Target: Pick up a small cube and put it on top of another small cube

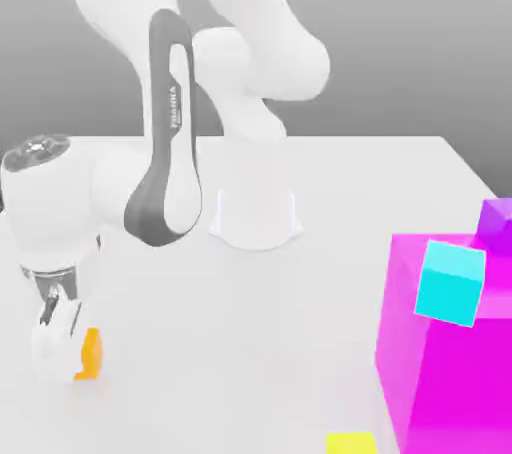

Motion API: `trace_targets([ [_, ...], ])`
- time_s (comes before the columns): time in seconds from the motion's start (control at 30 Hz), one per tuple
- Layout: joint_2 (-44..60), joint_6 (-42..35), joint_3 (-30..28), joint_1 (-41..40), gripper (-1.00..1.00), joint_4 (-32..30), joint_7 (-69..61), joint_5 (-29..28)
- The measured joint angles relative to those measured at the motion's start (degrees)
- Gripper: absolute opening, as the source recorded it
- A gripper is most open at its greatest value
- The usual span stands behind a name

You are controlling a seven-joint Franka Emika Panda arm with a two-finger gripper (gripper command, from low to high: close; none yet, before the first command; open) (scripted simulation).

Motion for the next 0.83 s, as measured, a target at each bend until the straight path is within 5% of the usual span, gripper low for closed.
trace_targets([
  [0.57,-17.9,-41.4,18.8,29.8,-1.0,23.8,-28.1,-0.9],
  [0.7,-16.9,-39.1,20.1,31.8,-1.0,22.3,-30.4,-1.3],
  [0.73,-16.1,-37.2,20.2,31.8,1.0,21.2,-30.4,-1.5],
  [0.83,-16.1,-37.2,20.2,31.8,1.0,21.2,-30.4,-1.5],
])
